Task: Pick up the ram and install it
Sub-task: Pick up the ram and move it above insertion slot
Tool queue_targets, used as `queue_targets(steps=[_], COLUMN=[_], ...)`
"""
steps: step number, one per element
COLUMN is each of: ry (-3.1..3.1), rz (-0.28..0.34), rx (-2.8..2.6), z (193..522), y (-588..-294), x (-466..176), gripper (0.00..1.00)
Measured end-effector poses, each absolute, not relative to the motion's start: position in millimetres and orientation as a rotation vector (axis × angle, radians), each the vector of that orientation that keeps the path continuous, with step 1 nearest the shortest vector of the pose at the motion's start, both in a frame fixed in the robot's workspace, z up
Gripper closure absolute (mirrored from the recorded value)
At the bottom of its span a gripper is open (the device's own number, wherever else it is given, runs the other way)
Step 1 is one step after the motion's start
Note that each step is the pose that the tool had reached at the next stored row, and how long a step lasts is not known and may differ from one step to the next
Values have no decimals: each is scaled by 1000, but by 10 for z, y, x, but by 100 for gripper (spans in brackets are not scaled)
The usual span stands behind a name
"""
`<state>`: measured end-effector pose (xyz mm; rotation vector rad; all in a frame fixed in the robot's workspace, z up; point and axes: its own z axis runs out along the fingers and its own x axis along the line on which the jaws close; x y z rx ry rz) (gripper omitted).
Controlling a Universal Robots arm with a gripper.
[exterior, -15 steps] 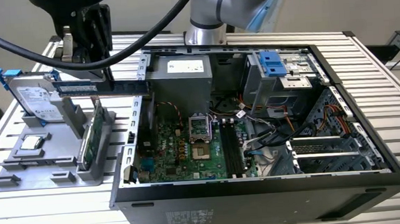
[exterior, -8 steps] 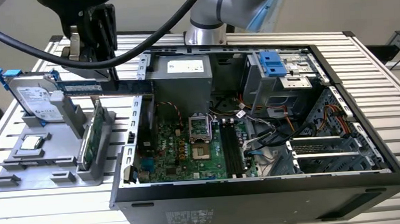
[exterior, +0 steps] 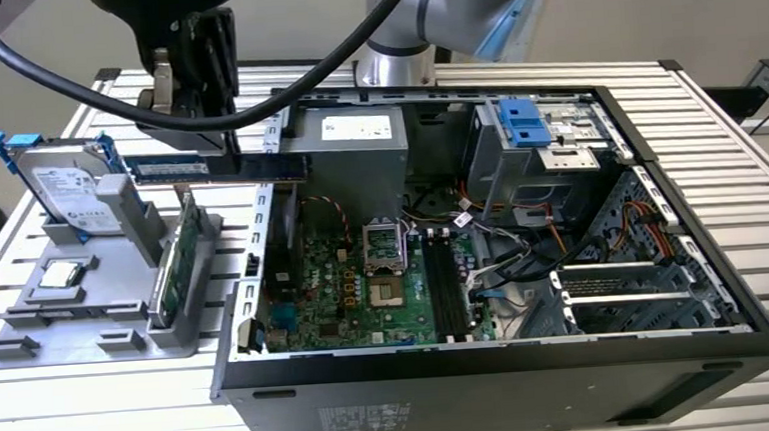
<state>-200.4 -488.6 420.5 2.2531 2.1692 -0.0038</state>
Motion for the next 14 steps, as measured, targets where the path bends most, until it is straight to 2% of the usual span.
queue_targets(steps=[14], ry=[2169], rz=[-4], rx=[2253], z=[4205], y=[-4884], x=[-1870], gripper=[100])
